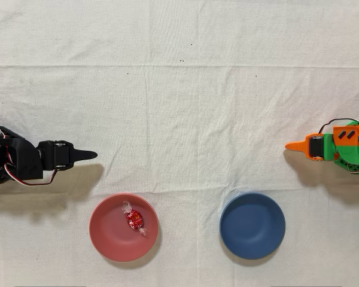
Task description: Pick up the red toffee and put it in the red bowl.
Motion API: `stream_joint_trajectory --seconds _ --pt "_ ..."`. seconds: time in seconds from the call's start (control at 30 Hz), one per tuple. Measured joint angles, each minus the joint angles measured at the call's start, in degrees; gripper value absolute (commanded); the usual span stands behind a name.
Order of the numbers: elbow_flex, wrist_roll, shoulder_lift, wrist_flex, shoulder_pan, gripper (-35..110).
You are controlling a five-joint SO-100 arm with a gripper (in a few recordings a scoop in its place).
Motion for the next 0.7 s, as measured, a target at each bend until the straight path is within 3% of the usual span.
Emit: stream_joint_trajectory --seconds 0.7 --pt "0.0 0.0 0.0 0.0 0.0 1"
